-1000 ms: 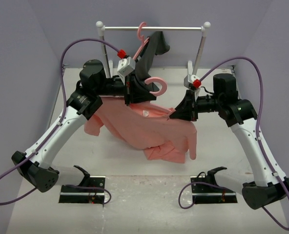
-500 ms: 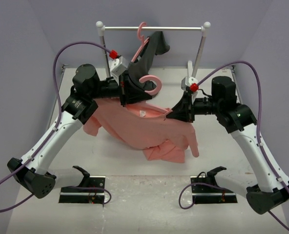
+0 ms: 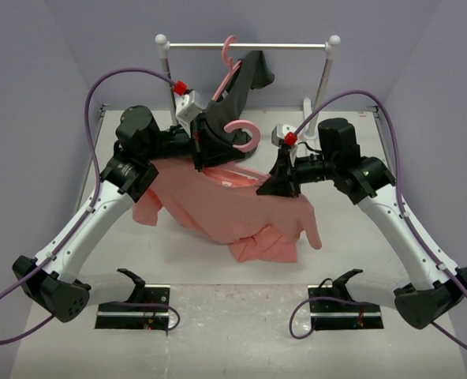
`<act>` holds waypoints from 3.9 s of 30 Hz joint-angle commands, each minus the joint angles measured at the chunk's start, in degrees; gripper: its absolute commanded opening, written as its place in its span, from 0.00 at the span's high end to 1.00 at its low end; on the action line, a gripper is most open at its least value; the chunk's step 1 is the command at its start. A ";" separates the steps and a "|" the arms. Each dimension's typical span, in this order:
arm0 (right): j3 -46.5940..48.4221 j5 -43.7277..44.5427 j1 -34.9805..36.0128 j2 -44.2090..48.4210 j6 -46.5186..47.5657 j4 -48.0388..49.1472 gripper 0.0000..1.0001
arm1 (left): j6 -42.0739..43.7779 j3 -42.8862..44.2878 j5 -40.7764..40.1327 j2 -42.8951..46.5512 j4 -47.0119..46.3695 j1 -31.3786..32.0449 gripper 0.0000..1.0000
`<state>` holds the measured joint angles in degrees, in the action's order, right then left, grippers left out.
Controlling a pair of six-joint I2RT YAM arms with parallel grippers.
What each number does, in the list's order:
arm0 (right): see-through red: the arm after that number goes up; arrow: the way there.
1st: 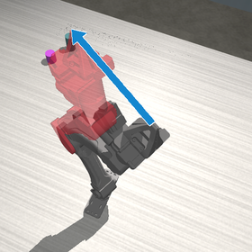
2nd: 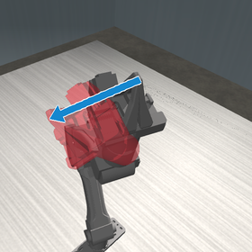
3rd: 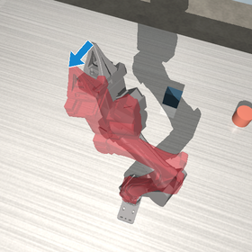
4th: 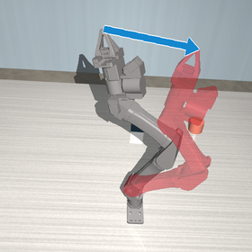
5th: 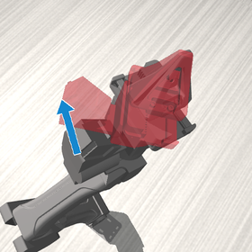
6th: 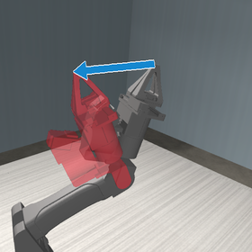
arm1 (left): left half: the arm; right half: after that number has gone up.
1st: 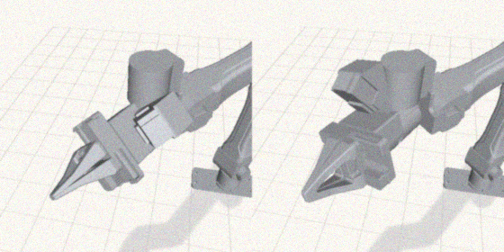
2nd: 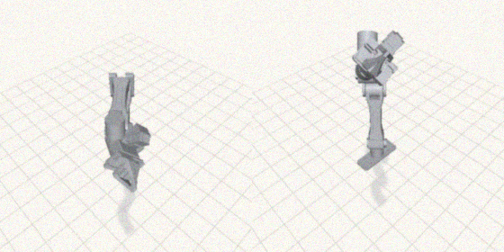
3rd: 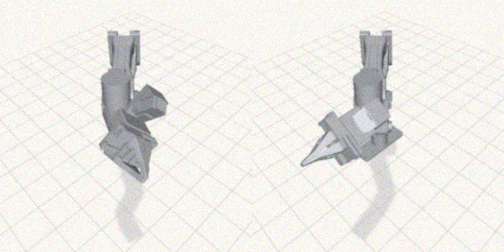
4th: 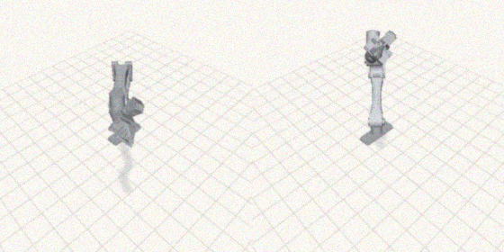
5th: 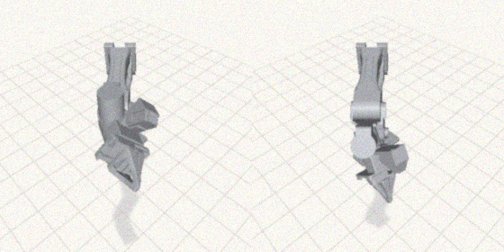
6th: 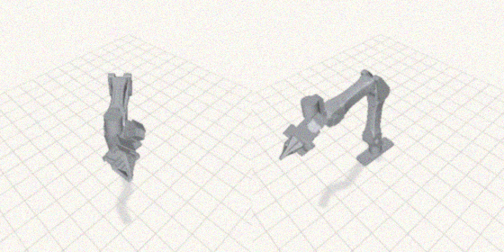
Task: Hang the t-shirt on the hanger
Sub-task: Place the T-shirt on the hanger, then place the hanger at the clothesline.
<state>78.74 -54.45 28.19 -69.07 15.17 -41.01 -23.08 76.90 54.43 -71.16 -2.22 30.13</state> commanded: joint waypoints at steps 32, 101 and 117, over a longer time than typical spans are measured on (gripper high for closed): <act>-7.67 21.80 0.12 14.25 -14.10 8.52 1.00 | 10.76 -2.57 -40.25 15.79 17.25 -0.47 0.00; 40.38 62.10 -9.93 -44.14 -33.60 5.17 1.00 | 7.71 -41.45 -69.90 40.61 22.68 -9.47 0.00; 15.90 60.60 -9.82 -14.91 -35.26 11.16 0.01 | 0.87 -40.29 -83.58 38.16 25.46 -16.16 0.00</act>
<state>98.89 5.24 18.57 -97.27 -20.11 -31.30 -20.31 35.16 -24.64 -34.93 24.16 14.52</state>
